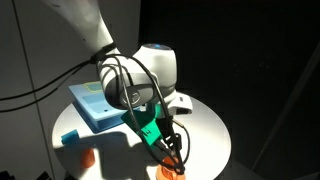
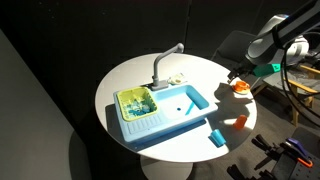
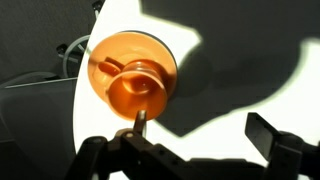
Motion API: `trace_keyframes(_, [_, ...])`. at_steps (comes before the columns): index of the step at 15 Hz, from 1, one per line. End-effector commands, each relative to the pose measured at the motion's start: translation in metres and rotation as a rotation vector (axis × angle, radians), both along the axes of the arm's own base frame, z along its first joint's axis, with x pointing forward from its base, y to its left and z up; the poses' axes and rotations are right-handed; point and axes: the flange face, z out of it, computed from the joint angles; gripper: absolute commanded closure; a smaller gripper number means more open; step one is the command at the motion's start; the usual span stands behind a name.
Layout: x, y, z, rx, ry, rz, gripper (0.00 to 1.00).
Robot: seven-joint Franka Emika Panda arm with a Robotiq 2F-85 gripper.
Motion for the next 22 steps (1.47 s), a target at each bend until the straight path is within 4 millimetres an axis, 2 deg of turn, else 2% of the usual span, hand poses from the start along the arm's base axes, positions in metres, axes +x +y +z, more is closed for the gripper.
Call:
trace_keyframes(1, [-0.011,0.018,0.020,0.003,-0.013,0.018,0.00])
trace_keyframes(6, [-0.022,0.046,0.036,-0.001,-0.017,0.063,0.00])
trace_keyframes(11, [-0.034,0.082,0.062,0.039,-0.003,0.068,0.00])
trace_keyframes(17, [-0.044,0.113,0.096,0.113,0.132,0.015,0.00])
trace_keyframes(22, [-0.048,0.138,0.120,0.067,0.276,-0.011,0.00])
